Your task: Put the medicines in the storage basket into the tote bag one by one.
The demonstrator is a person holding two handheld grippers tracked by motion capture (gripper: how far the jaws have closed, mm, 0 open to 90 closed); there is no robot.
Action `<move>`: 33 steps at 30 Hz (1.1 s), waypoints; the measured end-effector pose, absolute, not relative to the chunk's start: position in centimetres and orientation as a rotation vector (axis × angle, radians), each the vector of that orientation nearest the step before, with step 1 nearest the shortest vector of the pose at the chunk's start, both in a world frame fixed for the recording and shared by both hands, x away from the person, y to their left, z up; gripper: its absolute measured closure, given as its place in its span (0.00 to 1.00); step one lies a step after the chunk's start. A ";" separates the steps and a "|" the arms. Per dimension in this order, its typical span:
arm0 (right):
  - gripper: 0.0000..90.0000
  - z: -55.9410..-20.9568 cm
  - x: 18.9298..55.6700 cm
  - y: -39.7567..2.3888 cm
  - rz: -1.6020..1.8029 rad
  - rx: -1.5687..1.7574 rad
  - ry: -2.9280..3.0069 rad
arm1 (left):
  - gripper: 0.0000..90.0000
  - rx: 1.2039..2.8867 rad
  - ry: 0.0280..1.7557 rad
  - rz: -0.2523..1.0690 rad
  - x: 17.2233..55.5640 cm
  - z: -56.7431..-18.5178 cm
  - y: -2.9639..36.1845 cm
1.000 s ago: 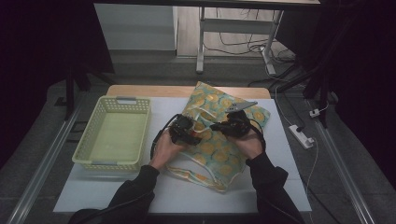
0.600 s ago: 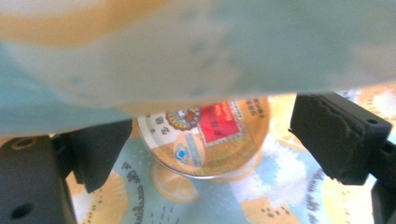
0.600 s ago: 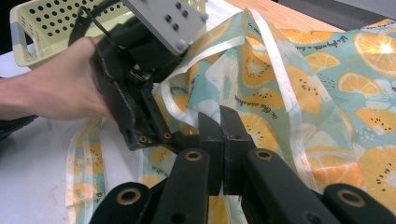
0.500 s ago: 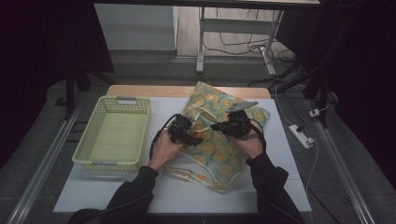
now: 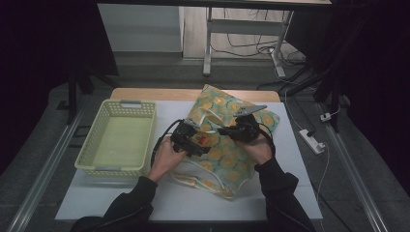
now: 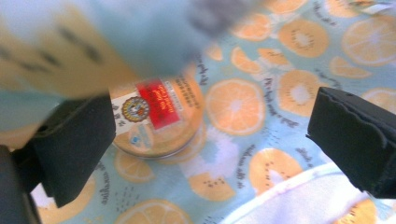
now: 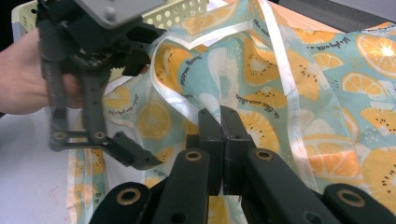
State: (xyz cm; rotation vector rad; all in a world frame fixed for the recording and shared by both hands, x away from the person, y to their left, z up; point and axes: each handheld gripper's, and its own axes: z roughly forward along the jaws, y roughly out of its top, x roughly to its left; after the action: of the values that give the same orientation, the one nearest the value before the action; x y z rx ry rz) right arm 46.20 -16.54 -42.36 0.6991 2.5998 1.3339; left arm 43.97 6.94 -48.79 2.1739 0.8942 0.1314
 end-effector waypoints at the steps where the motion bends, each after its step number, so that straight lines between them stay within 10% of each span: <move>1: 0.99 -42.3 46.2 -16.6 1.334 0.697 2.599 | 0.00 2.170 0.889 0.122 43.8 -48.7 7.0; 33: 0.99 -42.3 46.0 -16.7 1.329 0.689 2.602 | 0.00 2.205 0.838 0.056 40.2 -50.2 8.0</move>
State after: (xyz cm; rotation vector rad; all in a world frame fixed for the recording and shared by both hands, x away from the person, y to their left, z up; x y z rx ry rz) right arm 46.01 -16.69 -42.26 0.6887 2.6024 1.3286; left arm 40.17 8.01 -50.22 2.2054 0.8383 0.0557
